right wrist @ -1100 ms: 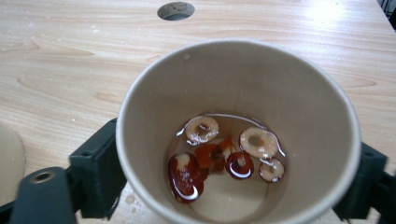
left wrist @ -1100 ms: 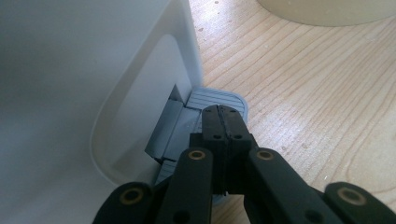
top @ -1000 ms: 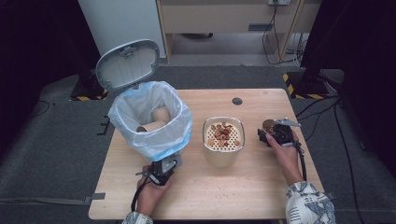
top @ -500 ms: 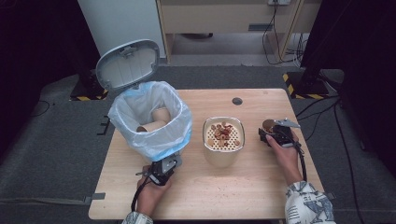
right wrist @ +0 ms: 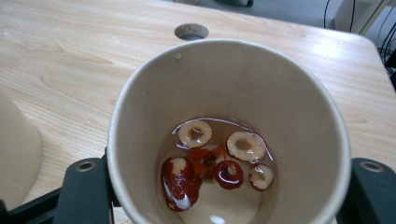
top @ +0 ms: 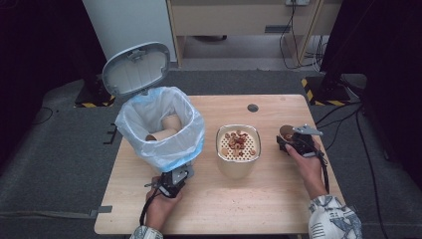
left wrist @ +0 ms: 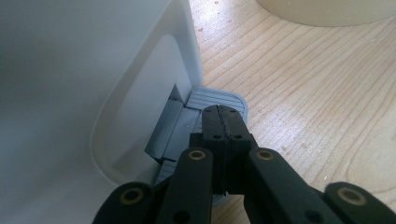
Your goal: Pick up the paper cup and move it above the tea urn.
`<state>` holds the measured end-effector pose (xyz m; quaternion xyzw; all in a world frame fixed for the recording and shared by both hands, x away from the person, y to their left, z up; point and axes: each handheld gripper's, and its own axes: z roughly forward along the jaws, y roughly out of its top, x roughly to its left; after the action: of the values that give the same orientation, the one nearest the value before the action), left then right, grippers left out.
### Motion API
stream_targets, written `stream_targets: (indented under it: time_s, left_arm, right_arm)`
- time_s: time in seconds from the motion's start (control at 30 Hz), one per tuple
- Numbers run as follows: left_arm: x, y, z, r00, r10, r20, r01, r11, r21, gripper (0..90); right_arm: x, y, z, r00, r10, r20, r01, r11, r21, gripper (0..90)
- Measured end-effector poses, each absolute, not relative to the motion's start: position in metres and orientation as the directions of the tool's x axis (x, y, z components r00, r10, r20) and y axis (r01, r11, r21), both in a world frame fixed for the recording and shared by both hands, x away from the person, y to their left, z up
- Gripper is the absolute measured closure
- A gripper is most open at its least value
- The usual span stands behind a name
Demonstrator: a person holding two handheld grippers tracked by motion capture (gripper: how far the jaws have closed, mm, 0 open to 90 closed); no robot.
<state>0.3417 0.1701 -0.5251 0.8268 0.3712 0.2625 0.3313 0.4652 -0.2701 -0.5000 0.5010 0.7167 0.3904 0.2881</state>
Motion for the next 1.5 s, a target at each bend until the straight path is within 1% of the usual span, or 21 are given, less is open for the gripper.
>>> stream_targets:
  time_s: [0.37, 0.9, 1.5]
  left_arm:
    - [0.342, 0.17, -0.525, 0.586, 0.789, 0.186, 0.441, -0.503, 0.743, 89.2]
    - [0.342, 0.171, -0.525, 0.59, 0.784, 0.192, 0.433, -0.508, 0.745, 89.2]
    - [0.342, 0.171, -0.525, 0.589, 0.785, 0.192, 0.433, -0.507, 0.745, 89.2]
  right_arm:
    - [0.458, -0.275, -0.484, -0.363, 0.931, -0.029, 0.473, 0.211, 0.855, 32.2]
    - [0.455, -0.281, -0.458, -0.413, 0.908, -0.073, 0.436, 0.268, 0.859, 33.5]
    - [0.452, -0.284, -0.432, -0.439, 0.893, -0.096, 0.411, 0.295, 0.863, 33.9]
